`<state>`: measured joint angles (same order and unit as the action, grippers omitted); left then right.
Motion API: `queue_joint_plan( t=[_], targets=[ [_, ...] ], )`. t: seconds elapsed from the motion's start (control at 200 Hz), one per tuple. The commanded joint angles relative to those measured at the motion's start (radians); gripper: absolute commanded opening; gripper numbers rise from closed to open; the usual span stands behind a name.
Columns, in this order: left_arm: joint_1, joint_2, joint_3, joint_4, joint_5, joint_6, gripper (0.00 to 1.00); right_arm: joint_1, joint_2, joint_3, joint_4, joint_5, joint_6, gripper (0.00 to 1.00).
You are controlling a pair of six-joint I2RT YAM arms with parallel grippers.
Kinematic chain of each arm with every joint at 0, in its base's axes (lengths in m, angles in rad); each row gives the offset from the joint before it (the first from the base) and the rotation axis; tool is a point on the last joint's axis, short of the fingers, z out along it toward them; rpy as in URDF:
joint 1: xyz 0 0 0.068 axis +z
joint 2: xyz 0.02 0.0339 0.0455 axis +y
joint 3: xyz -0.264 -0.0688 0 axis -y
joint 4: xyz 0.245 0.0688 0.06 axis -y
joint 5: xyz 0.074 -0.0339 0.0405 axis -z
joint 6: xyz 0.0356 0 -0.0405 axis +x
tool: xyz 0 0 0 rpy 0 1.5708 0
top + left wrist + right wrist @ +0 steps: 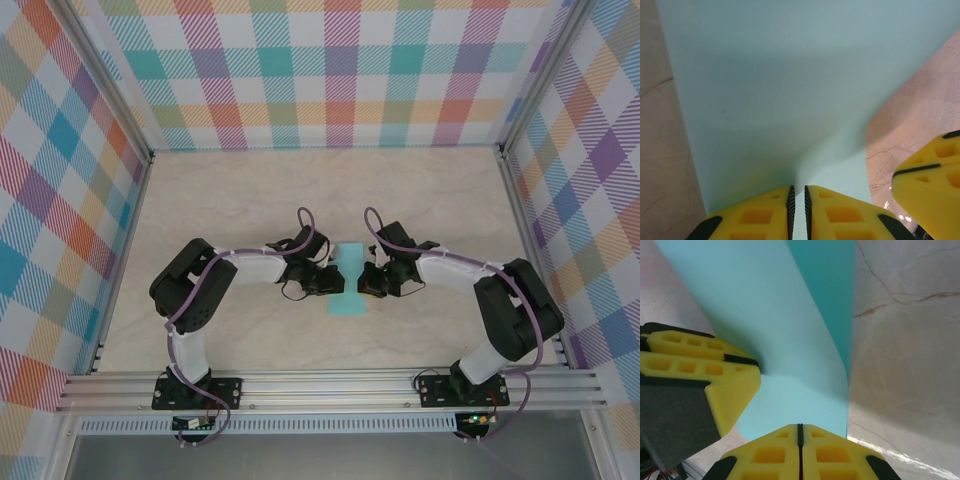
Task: Fold a paper plane with a square sheet of paper (fold left side to right side)
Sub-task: Hold the square sheet of paper at the center of the table, then first fold the square sheet of paper in half at the center of the table.
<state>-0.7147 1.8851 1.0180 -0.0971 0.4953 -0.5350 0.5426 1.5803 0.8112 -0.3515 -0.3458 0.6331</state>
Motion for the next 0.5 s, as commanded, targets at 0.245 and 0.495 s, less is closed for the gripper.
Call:
queue_joint_plan(
  t=[0.245, 0.495],
  targets=[
    [-0.01, 0.011, 0.049, -0.069, -0.037, 0.013, 0.17, 0.022, 0.095, -0.023, -0.042, 0.014, -0.008, 0.07],
    [-0.006, 0.009, 0.107, -0.093, -0.036, 0.015, 0.22, 0.022, 0.136, -0.022, -0.121, 0.111, -0.033, 0.07]
  ],
)
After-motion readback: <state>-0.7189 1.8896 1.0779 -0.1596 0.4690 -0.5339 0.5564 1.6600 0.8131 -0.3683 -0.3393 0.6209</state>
